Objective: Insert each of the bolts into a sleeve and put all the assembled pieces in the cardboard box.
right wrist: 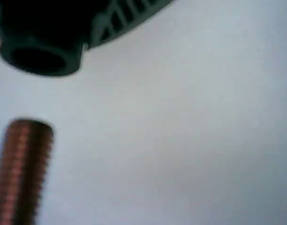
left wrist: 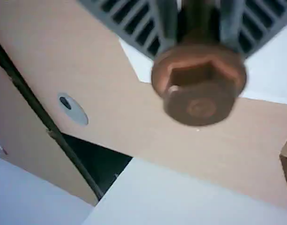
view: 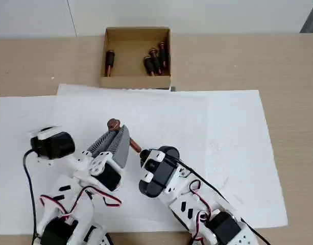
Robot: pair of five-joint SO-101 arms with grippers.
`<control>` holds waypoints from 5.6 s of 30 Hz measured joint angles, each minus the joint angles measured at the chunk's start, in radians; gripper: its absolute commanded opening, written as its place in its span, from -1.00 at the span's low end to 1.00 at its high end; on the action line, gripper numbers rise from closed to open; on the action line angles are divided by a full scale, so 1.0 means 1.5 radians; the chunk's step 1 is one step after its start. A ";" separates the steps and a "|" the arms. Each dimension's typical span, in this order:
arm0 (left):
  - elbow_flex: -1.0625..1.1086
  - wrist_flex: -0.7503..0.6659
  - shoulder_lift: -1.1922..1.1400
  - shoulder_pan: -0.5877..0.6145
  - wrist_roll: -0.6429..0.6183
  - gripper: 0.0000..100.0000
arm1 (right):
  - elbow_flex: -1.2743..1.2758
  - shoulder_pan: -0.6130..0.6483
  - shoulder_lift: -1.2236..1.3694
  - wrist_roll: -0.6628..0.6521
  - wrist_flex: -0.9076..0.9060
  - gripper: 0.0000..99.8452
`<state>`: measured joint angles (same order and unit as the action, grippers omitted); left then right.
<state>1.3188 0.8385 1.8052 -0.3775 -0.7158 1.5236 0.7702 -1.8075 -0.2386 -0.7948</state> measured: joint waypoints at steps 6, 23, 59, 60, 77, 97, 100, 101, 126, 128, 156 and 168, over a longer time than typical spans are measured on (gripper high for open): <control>0.046 -0.062 0.000 0.000 0.000 -0.99 | 0.000 0.000 0.000 -0.034 0.023 -0.99; 0.060 -0.081 0.000 0.000 0.000 -0.99 | 0.000 -0.007 0.000 -0.038 0.048 -0.99; 0.060 -0.081 0.000 -0.021 0.004 -0.99 | 0.014 -0.038 0.000 -0.038 0.050 -0.99; 0.060 -0.081 0.000 -0.020 0.004 -0.99 | 0.014 -0.038 0.000 -0.038 0.050 -0.99; 0.098 -0.110 0.001 -0.046 0.005 -0.99 | 0.015 -0.037 0.001 -0.038 0.050 -0.99; 0.141 -0.162 0.004 -0.046 0.000 -0.99 | 0.017 -0.037 0.003 -0.039 0.049 -0.99; 0.141 -0.162 0.004 -0.046 0.000 -0.99 | 0.017 -0.037 0.003 -0.039 0.049 -0.99; 0.141 -0.162 0.004 -0.046 0.000 -0.99 | 0.017 -0.037 0.003 -0.039 0.049 -0.99; 0.147 -0.085 0.002 -0.083 0.008 -0.99 | 0.015 -0.034 0.002 -0.039 0.050 -0.99; 0.147 -0.066 0.002 -0.088 0.008 -0.99 | 0.015 -0.042 0.002 -0.039 0.057 -0.99; 0.103 -0.008 0.002 0.039 0.162 -0.54 | 0.016 -0.055 0.002 -0.041 0.098 -0.99; 0.027 -0.008 0.002 0.121 0.171 -0.99 | 0.049 -0.144 0.002 -0.041 0.099 -0.99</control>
<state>1.3587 0.8263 1.8082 -0.1964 -0.4595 1.5973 0.5539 -1.8044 -0.3000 -0.6460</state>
